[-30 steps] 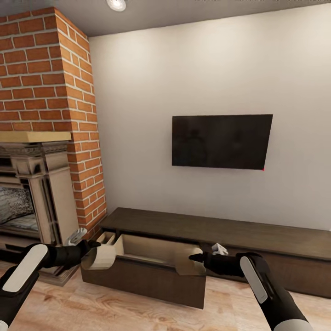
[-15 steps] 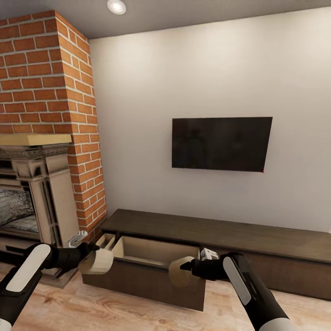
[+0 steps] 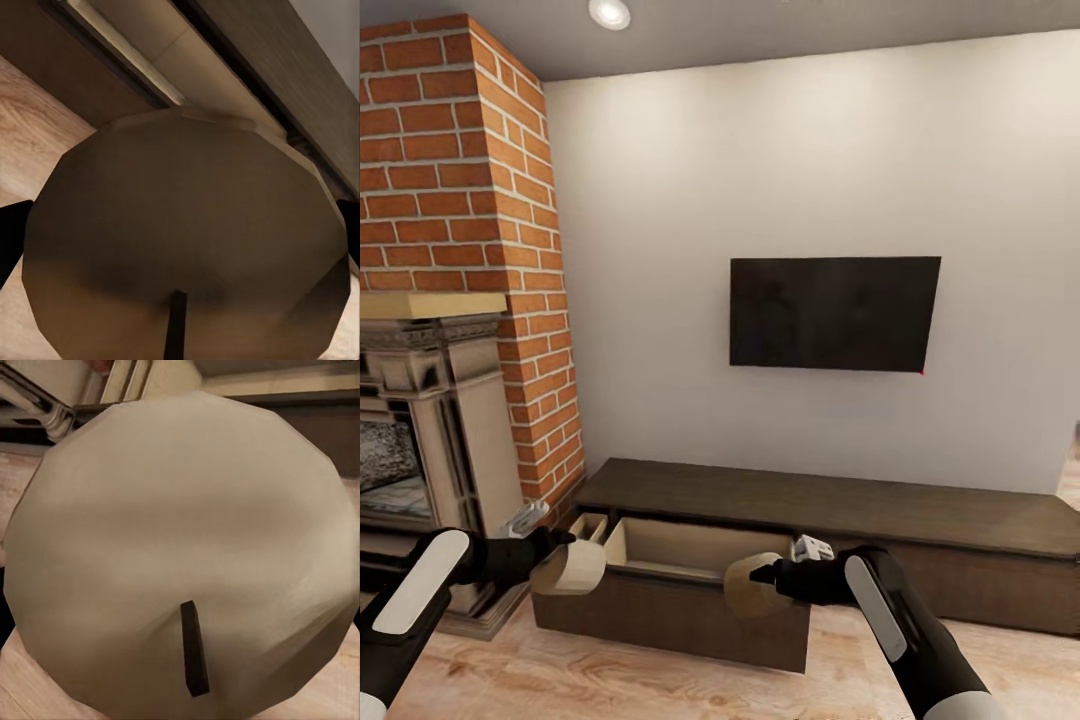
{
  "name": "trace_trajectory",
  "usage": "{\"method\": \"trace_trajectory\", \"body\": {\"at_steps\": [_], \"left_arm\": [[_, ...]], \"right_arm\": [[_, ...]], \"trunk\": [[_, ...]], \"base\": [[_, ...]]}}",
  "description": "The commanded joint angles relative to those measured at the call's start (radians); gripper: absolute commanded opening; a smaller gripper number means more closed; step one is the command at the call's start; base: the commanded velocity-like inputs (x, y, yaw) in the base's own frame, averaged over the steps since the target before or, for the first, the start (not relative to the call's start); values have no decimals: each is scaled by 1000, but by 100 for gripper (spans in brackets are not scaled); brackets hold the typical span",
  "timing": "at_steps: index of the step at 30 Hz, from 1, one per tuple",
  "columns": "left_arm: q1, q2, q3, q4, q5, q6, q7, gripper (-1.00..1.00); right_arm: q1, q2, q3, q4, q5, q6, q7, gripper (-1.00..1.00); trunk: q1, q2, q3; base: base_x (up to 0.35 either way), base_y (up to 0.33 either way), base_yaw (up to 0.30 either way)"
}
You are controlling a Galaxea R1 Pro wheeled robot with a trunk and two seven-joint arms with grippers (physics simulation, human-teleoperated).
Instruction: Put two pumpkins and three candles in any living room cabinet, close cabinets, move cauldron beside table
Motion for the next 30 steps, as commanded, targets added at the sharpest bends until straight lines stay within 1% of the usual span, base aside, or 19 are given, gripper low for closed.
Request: {"method": "trace_trajectory", "body": {"at_steps": [1,7,16,25,30], "left_arm": [[0,1,-4,-1,11,-1,9,-100],[0,1,-12,-1,9,-1,9,-100],[0,1,-15,-1,8,-2,13,-100],[0,1,-15,0,7,-2,15,-100],[0,1,-15,4,7,-1,15,-100]], "right_arm": [[-1,0,1,0,10,3,10,-100],[-1,0,1,-1,10,3,10,-100],[-1,0,1,-1,10,5,10,-100],[-1,0,1,-1,9,3,10,-100],[-1,0,0,0,8,2,11,-100]], "trunk": [[0,-1,-1],[0,-1,0],[0,-1,0],[0,-1,0],[0,-1,3]], "base": [[0,289,-251],[44,246,-84],[112,28,-4],[301,9,0],[291,173,-130]]}}
